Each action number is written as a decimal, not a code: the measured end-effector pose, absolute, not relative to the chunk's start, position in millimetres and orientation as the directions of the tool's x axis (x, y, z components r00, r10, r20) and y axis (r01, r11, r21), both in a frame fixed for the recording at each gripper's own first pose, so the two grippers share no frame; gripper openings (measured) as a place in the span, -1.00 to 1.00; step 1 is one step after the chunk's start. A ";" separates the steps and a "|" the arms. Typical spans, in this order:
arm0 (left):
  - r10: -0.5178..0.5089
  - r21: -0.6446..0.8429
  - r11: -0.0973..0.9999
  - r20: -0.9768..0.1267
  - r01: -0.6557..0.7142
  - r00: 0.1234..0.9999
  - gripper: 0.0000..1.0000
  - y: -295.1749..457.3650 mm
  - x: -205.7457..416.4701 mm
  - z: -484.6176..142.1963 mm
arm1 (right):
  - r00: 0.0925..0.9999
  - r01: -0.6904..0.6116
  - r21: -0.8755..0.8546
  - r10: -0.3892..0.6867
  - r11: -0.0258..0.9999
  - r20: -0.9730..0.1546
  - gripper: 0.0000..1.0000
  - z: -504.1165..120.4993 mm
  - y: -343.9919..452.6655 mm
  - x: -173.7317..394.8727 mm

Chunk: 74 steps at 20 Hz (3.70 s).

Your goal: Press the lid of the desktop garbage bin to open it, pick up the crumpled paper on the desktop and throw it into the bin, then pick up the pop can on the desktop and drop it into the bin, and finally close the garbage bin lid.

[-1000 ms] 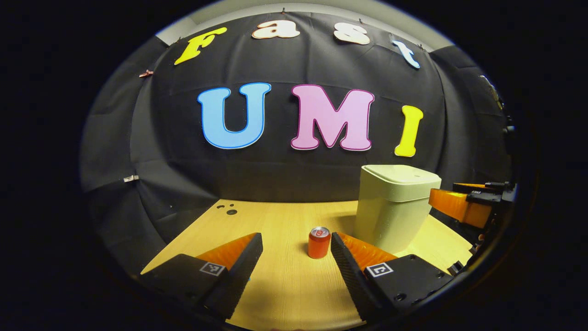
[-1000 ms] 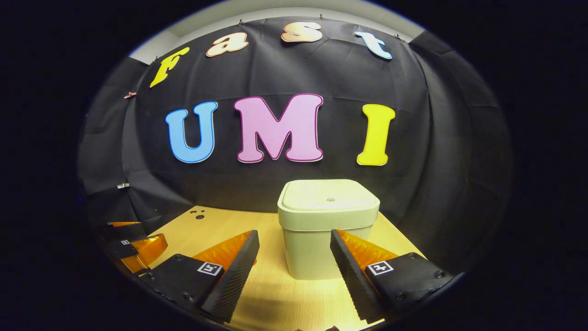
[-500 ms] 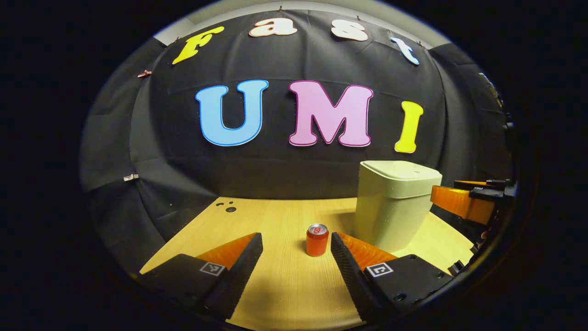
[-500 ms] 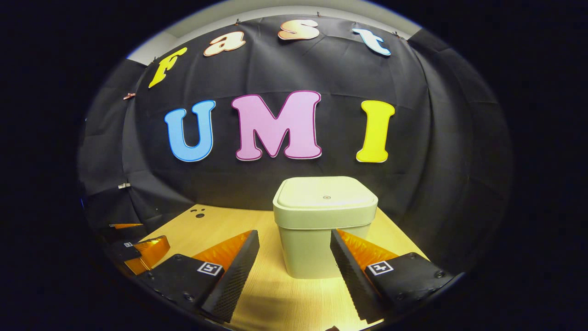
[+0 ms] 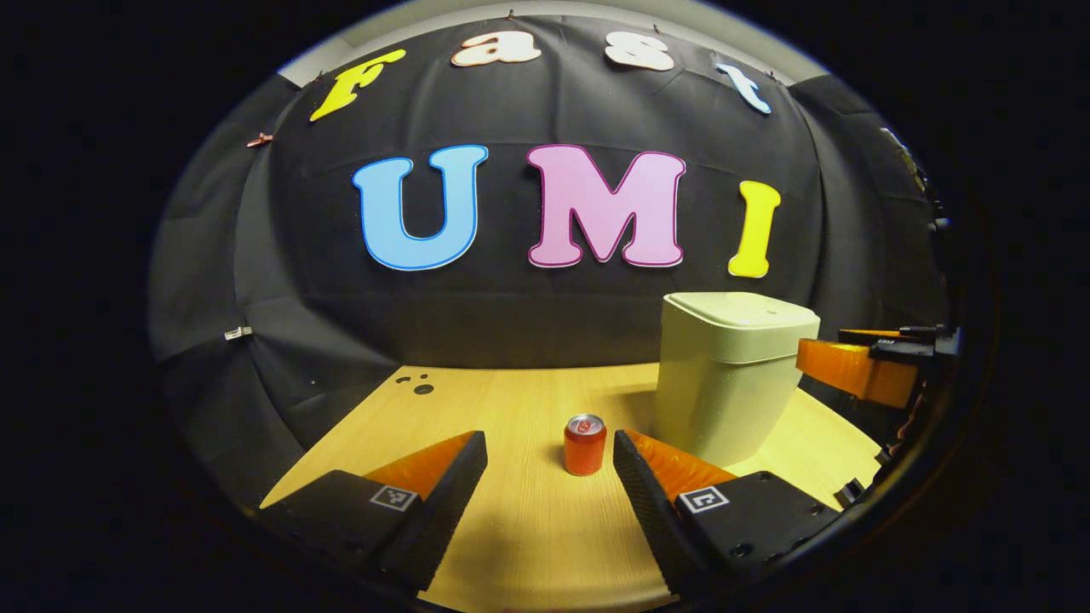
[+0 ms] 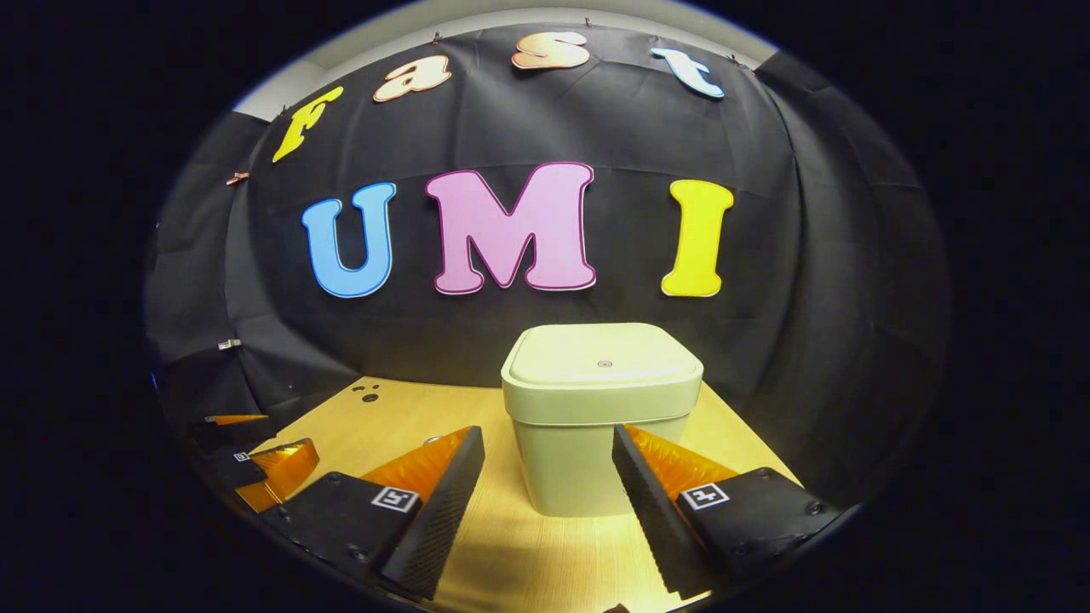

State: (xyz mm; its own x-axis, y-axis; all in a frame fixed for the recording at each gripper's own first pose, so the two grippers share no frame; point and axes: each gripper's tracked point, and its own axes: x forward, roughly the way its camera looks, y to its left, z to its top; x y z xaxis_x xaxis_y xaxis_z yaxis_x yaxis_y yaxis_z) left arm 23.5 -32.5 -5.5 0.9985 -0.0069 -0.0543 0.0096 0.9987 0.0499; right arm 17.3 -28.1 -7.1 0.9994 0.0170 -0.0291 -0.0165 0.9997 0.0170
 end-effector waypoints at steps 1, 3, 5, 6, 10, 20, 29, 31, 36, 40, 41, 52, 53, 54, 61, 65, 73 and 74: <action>-0.007 0.051 0.999 -0.058 0.010 0.998 0.92 -32.7 25.3 -5.7 | 0.999 -0.018 0.014 0.019 1.000 -0.028 0.74 -6.3 -27.4 19.1; -0.006 0.055 0.998 -0.059 0.010 0.998 0.91 -33.0 28.2 -5.8 | 0.999 -0.028 0.010 0.028 1.000 -0.034 0.52 -7.0 -24.0 21.7; -0.003 0.058 0.998 -0.057 0.006 0.998 0.92 -31.3 30.6 -5.1 | 0.999 -0.038 -0.001 0.038 0.999 -0.034 0.24 -5.3 -20.2 24.3; -0.001 0.058 0.998 -0.057 0.004 0.998 0.92 -30.3 30.3 -5.5 | 0.998 -0.054 -0.003 0.054 0.999 -0.031 0.21 -3.8 -17.3 24.3; 0.008 0.052 0.999 -0.063 -0.005 0.998 0.92 -24.9 34.6 -7.3 | 0.993 -0.099 -0.006 0.099 0.995 -0.065 -0.19 -7.8 -8.1 31.5; 0.003 0.048 0.999 -0.084 0.001 0.996 0.92 -19.5 37.7 -13.6 | 0.992 -0.060 0.020 0.061 0.998 -0.113 -0.89 -11.3 -19.1 39.3; -0.011 0.054 0.998 -0.093 0.017 0.996 0.92 -20.3 35.0 -16.0 | 0.991 -0.068 0.054 0.074 0.996 -0.108 -0.90 16.9 -30.9 59.5; -0.003 0.054 0.998 -0.095 0.009 0.995 0.92 -16.4 33.6 -17.5 | 0.994 -0.055 0.048 0.059 0.997 -0.089 -0.81 28.6 -38.1 71.8; 0.025 0.047 0.999 -0.107 -0.020 0.994 0.92 -7.0 31.7 -21.0 | 0.997 -0.011 0.034 0.014 0.999 -0.071 -0.90 41.3 -57.8 103.2; 0.060 0.043 0.998 -0.107 -0.055 0.993 0.91 4.2 31.3 -21.6 | 0.996 0.029 0.018 -0.028 0.999 -0.079 -0.90 38.2 -74.1 122.6; 0.067 0.042 0.997 -0.109 -0.063 0.992 0.91 7.2 30.5 -23.1 | 0.996 0.033 0.016 -0.032 0.999 -0.084 -0.90 36.3 -76.6 125.8; 0.112 0.044 0.993 -0.124 -0.107 0.986 0.91 20.3 29.3 -29.7 | 0.995 0.025 -0.048 -0.030 0.999 -0.098 -0.90 19.5 -76.5 137.0; 0.116 0.046 0.993 -0.126 -0.111 0.985 0.92 21.3 29.2 -31.1 | 0.995 0.025 -0.057 -0.030 0.998 -0.090 -0.89 18.6 -76.8 137.2; 0.119 0.047 0.992 -0.127 -0.114 0.985 0.91 22.6 29.4 -30.5 | 0.996 0.026 -0.069 -0.032 0.997 -0.081 -0.90 17.8 -76.4 137.3; 0.117 0.046 0.993 -0.121 -0.112 0.986 0.92 23.7 29.2 -31.0 | 0.999 0.019 -0.083 -0.022 0.996 -0.039 -0.89 15.9 -75.7 135.5; 0.111 0.044 0.993 -0.101 -0.107 0.989 0.92 24.2 24.7 -25.6 | 0.999 0.025 -0.093 -0.027 0.995 -0.020 -0.89 23.3 -74.2 135.1; 0.145 0.036 0.989 -0.071 -0.143 0.987 0.91 53.8 0.1 -22.4 | 0.996 0.084 -0.013 -0.084 0.996 -0.009 -0.90 40.1 -81.3 109.5; 0.151 0.040 0.988 -0.071 -0.148 0.986 0.92 59.1 -2.9 -24.3 | 0.997 0.083 -0.014 -0.083 0.996 0.000 -0.90 41.9 -77.8 102.9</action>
State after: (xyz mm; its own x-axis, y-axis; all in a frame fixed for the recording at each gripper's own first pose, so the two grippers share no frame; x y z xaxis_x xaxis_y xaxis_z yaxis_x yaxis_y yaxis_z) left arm -2.9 59.1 -24.3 0.9860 0.1510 -0.0710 -0.1484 0.9881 0.0399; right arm 102.9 -77.8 41.9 0.9965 -0.0833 -0.0001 0.0833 0.9964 -0.0138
